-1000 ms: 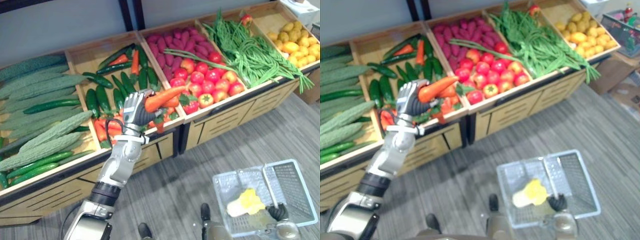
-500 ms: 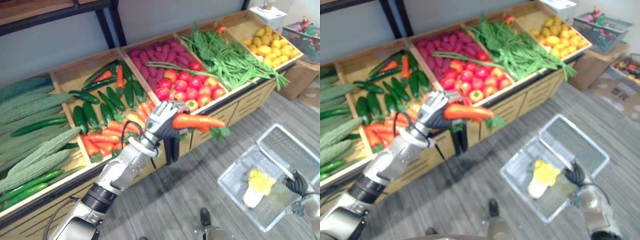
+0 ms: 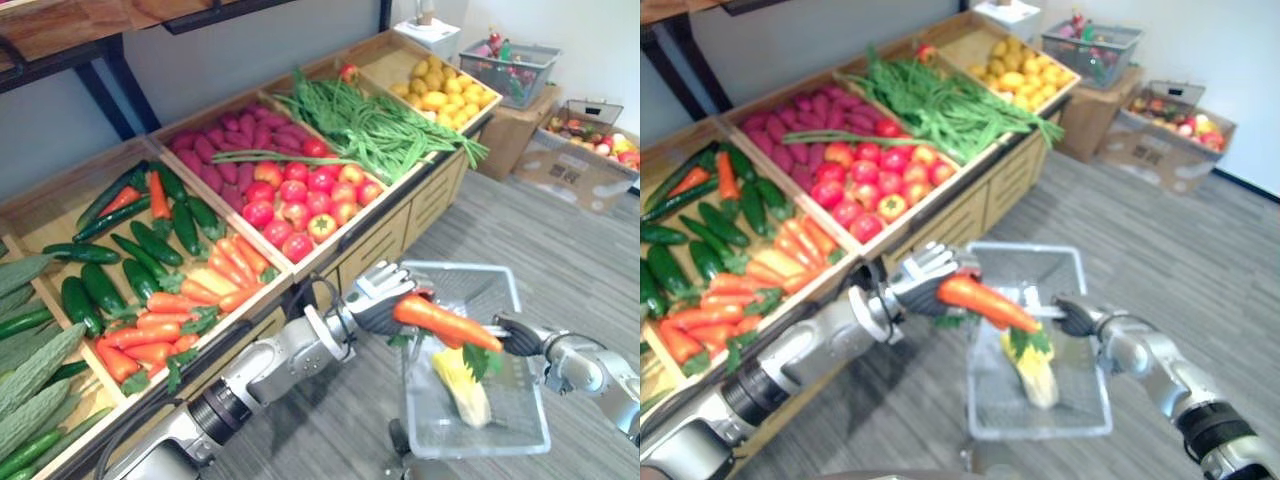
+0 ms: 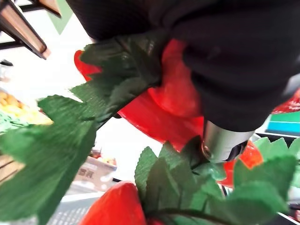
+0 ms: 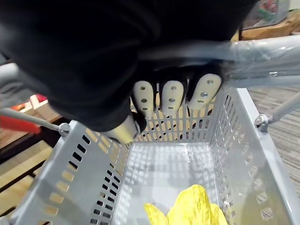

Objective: Pick vegetable in the basket

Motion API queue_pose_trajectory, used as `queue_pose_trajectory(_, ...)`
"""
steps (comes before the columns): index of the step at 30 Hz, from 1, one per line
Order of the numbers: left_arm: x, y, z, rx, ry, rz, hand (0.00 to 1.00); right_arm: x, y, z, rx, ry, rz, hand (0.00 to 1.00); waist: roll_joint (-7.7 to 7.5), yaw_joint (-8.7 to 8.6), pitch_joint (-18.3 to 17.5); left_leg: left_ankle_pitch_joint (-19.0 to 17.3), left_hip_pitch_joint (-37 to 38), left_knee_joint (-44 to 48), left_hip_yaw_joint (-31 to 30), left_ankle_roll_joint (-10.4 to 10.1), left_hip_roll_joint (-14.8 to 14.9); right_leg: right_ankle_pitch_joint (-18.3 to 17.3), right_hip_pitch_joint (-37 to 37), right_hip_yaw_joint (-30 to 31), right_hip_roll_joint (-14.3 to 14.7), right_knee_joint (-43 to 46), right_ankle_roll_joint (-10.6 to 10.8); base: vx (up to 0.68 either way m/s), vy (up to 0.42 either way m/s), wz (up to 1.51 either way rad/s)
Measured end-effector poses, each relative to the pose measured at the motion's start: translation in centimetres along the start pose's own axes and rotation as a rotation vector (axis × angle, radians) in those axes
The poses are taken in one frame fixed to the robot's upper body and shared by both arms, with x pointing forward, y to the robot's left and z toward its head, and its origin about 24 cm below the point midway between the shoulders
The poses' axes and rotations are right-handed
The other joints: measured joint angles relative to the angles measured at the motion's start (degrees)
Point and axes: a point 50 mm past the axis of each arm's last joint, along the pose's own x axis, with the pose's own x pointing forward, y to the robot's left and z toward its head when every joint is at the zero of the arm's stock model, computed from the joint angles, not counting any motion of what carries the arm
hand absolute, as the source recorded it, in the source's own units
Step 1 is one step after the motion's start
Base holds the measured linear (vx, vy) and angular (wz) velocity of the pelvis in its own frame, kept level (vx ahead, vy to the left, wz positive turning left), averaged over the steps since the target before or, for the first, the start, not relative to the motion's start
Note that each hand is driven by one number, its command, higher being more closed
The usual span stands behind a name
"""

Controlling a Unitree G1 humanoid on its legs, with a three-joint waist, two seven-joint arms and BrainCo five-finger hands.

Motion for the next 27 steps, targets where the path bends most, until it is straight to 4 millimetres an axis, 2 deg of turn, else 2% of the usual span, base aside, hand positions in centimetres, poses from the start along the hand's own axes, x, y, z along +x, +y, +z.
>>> queue_pose_trajectory(8,0.4,-1.8,1.5,-0.089,-0.053,-0.08,1.0,0.2,-1.7,0.1,-0.015,-0.011,0.006,1.0,-0.16,0.04,0.0,-2.8,0.1,4.2,1.2,-0.3,1.1,-0.1,0.9,1.1,-0.1,0.1,0.1,-0.04,0.034,-0.07)
queue_pose_trajectory(15,0.4,-2.5,2.5,-0.163,-0.074,-0.088,1.0,0.3,-2.3,0.0,-0.013,0.002,-0.008,1.0,-0.17,0.06,-0.1,-3.2,-0.3,5.1,1.1,-0.2,1.3,0.0,0.9,0.8,-0.4,0.1,0.1,-0.03,0.007,0.02)
queue_pose_trajectory(20,0.8,-2.5,2.9,-0.176,-0.087,-0.073,1.0,0.0,-2.5,0.4,-0.054,-0.025,0.043,1.0,-0.11,0.05,-0.1,-3.6,-1.1,6.2,0.9,-0.2,1.9,0.0,0.7,0.6,-0.3,0.1,0.1,-0.01,0.001,0.03)
queue_pose_trajectory(23,1.1,-2.3,2.9,-0.149,-0.096,-0.067,1.0,-0.9,-2.6,1.1,-0.111,-0.075,0.089,1.0,-0.1,-0.05,-0.1,-4.2,-1.2,7.1,1.1,-0.3,2.2,0.0,0.7,0.9,-0.2,0.2,0.1,-0.01,0.004,-0.03)
queue_pose_trajectory(27,1.6,-1.6,2.6,-0.144,-0.079,-0.028,1.0,-1.4,-2.2,1.4,-0.084,-0.098,0.108,1.0,-0.02,-0.43,-0.1,-5.3,-1.6,8.7,1.2,-0.3,2.8,0.0,0.7,1.4,-0.1,0.2,0.2,-0.01,0.006,-0.05)
